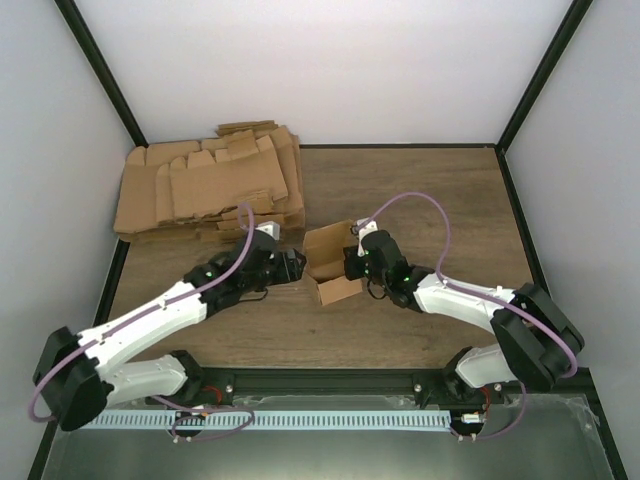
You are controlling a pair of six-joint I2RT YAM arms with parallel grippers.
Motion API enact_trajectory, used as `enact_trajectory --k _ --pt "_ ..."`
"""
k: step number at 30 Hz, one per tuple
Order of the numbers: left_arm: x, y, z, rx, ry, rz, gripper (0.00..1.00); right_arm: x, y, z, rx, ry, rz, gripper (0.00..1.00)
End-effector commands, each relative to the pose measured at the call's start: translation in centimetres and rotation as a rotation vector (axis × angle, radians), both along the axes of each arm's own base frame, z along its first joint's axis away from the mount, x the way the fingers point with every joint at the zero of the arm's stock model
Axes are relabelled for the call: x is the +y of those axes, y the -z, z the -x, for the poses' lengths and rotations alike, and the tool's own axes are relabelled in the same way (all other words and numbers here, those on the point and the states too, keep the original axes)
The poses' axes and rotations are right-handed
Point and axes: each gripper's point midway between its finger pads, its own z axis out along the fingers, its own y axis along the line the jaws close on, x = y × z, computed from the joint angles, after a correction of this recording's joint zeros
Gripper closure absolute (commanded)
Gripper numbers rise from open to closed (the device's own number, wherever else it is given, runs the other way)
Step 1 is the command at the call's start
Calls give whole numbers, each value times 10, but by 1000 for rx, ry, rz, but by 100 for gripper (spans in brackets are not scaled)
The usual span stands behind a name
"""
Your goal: Fold the paper box
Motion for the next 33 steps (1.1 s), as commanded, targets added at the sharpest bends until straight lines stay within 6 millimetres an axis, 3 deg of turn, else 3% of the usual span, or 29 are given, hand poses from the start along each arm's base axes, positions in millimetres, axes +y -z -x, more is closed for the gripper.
enact_trajectory --k 1,5,8,13,17,23,27,33 --pt "17 -52 2 -172 95 -114 25 9 -6 8 -25 -77 6 99" --pt "15 -103 -1 -337 186 -147 15 12 -6 9 -25 -102 16 99" --pt "6 -111 -12 -373 240 -199 14 13 -5 10 -26 -117 24 99" --pt "-10 -91 -38 -314 310 -294 21 16 -5 11 -30 -142 38 99" --pt "-29 -74 -45 -297 403 -304 25 18 -3 12 -26 -164 49 99" --pt "-54 -66 -42 -310 567 -303 32 22 2 12 -6 -186 60 99" --pt "-59 -56 -43 -299 618 -318 48 24 4 12 0 -192 65 99" --pt "-59 -23 -45 -214 657 -381 72 26 1 10 -1 -198 68 99"
